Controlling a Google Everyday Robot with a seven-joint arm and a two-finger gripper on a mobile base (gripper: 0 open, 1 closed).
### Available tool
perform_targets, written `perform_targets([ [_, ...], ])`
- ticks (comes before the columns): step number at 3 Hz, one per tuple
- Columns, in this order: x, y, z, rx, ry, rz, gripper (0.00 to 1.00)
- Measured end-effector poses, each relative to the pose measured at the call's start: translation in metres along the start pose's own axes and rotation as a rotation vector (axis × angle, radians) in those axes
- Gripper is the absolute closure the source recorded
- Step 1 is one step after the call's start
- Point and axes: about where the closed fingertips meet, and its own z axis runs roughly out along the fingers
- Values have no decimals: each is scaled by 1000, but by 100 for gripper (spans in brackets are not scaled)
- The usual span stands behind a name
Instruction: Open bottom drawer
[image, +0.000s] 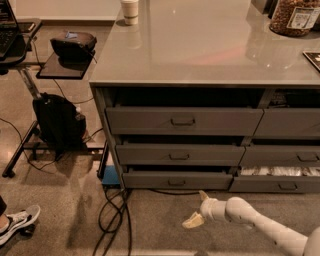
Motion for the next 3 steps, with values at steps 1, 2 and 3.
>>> perform_targets([
  [1,5,-14,15,83,19,-62,0],
  [2,7,-46,11,206,48,-128,0],
  [3,6,-77,7,270,77,-196,0],
])
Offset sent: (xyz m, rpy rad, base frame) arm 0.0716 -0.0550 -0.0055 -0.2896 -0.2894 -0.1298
